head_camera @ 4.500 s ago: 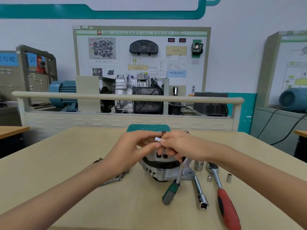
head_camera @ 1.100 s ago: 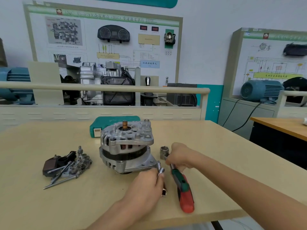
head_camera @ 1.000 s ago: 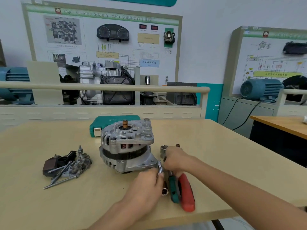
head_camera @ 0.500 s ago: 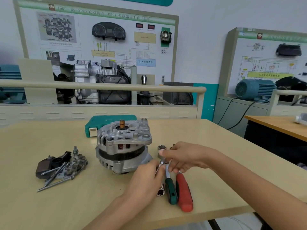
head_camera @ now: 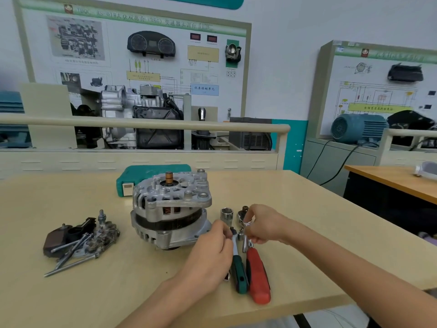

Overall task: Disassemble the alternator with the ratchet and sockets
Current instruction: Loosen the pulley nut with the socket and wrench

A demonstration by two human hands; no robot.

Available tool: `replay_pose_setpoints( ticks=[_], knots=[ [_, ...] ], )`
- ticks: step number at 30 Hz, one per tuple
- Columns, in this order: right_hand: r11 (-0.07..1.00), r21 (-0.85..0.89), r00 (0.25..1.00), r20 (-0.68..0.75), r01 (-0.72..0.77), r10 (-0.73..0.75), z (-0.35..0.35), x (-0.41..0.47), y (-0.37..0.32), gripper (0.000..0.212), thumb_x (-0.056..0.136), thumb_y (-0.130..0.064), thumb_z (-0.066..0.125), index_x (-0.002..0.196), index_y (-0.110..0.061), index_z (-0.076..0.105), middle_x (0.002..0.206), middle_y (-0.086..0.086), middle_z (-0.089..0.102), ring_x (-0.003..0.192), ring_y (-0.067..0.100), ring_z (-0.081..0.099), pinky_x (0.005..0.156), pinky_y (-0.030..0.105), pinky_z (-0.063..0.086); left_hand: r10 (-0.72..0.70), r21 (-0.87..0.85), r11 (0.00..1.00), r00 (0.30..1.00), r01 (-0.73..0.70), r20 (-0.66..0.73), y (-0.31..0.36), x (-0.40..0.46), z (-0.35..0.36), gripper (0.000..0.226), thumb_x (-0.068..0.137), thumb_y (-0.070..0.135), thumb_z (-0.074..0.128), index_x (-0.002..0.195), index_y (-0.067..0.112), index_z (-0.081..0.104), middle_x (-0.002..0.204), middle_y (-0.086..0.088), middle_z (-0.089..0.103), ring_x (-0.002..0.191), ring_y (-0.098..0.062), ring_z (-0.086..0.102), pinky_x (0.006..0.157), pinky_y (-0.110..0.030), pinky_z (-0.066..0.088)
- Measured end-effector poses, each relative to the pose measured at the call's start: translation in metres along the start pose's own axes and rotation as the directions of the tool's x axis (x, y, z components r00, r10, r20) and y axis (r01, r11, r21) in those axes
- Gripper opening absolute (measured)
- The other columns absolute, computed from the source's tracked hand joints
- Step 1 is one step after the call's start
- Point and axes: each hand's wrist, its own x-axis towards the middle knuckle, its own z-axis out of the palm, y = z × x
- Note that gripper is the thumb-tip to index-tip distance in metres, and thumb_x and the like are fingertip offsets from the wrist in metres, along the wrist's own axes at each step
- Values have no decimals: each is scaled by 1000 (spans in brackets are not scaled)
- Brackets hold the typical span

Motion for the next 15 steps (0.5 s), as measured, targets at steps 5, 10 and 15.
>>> replay_pose_setpoints(
  ticks=[5, 10, 15],
  knots=[
    [995, -102, 999, 52, 7, -2, 8, 7, 1, 22, 86, -4, 57, 66, -8, 50, 56, 5, 51, 48, 10, 48, 46, 18, 41, 35, 69, 997, 999, -33, -16, 0, 3, 1, 18, 96, 9, 39, 107, 22, 44, 88, -2, 59, 69, -9, 54, 62, -23, 44],
    [903, -422, 996, 20, 82, -81, 23, 7, -4, 34, 89, -9, 51, 60, -12, 33, 63, 3, 36, 56, 14, 38, 45, 19, 27, 108, 169, 981, 990, -91, -92, -2, 12, 10, 31, 93, 8, 50, 122, 16, 48, 108, 0, 53, 94, -9, 49, 71, -9, 33],
    [953, -279, 993, 35, 120, -115, 11, 0, -6, 24, 89, -6, 45, 65, -7, 42, 65, 3, 39, 67, 19, 43, 45, 18, 28, 121, 130, 987, 972, -96, -202, -2, 17, 13, 25, 91, 9, 56, 115, 18, 56, 101, 5, 62, 85, -6, 56, 73, -16, 44]
  ],
)
